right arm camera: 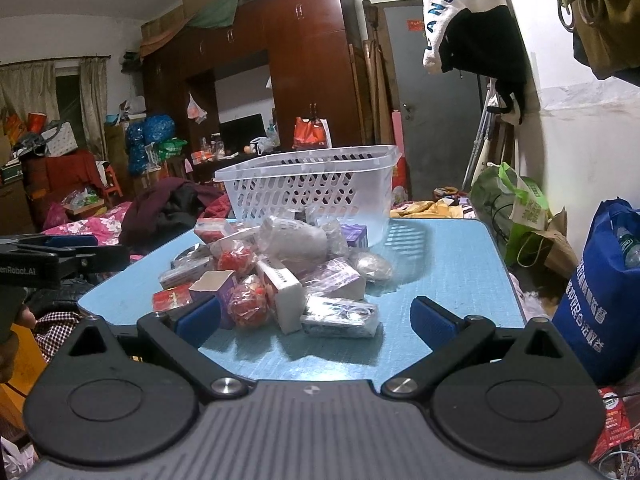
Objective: Organize objects
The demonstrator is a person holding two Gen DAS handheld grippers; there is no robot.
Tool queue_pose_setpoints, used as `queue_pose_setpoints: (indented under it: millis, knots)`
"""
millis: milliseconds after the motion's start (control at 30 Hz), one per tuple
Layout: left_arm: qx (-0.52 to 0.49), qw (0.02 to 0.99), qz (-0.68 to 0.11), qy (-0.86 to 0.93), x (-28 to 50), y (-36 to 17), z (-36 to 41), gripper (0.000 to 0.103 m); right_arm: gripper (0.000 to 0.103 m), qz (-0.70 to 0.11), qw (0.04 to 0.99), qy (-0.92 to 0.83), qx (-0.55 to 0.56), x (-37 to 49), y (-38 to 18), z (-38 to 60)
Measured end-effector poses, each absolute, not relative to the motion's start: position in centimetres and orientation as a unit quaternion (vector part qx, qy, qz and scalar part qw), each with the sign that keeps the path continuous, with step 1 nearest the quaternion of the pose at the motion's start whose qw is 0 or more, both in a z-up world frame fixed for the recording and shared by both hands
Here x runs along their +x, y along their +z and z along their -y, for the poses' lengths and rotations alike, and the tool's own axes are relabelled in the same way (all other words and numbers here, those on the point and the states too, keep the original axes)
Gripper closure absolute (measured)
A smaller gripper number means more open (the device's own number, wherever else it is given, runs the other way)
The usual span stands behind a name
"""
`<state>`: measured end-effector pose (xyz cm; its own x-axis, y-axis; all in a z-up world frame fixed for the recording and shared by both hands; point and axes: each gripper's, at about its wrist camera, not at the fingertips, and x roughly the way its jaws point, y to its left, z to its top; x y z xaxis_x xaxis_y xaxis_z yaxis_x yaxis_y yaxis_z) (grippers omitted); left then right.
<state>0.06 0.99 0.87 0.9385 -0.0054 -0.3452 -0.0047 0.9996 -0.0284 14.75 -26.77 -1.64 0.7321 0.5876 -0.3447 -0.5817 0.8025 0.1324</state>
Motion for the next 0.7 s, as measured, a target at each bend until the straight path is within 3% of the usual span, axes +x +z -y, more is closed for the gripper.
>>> queue_pose_setpoints:
  millis: [700]
  knots:
    - [-0.019, 0.984, -0.177, -0.005, 0.07, 0.85, -1.08, 0.000, 0.000, -0.190, 0.930, 0.315, 0.003, 14.79, -1.71, 26.62]
